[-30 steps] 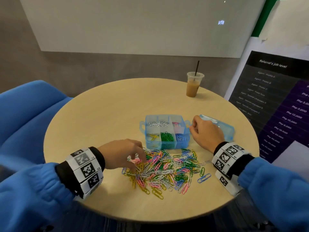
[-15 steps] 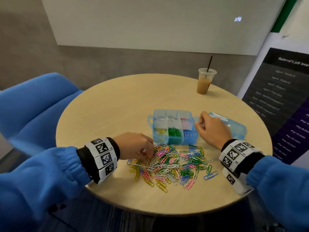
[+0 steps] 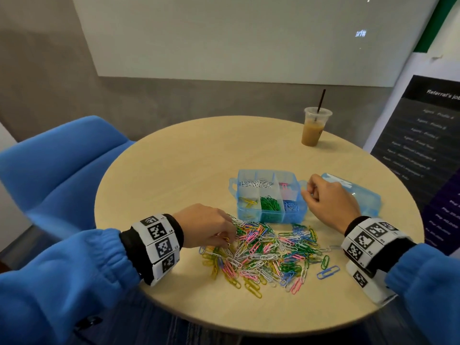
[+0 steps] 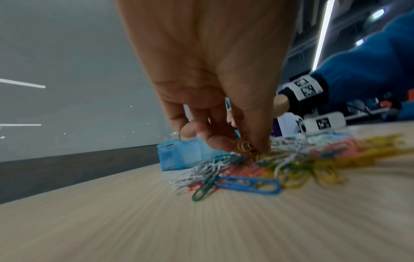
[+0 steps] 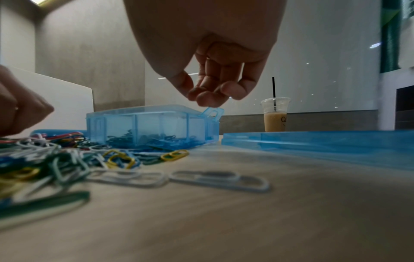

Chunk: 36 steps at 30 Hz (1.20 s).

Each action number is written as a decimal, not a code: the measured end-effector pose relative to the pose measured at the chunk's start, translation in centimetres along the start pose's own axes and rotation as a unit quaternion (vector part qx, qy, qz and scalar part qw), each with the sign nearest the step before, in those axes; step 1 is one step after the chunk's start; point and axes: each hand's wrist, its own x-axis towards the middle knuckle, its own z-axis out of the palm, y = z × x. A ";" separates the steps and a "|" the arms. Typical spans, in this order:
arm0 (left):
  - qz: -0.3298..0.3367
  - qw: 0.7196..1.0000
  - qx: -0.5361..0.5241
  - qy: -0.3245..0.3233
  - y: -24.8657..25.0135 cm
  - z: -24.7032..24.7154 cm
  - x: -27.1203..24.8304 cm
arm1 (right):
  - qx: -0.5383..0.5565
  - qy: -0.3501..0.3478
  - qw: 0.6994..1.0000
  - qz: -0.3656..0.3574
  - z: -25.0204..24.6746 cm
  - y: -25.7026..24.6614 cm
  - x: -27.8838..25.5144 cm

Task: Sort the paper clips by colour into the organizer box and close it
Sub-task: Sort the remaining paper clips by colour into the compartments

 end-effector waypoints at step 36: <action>-0.234 0.851 -0.438 0.170 -1.8 -3.7 7.9 | 0.033 -0.072 0.986 -0.145 -0.3 -2.5 -1.1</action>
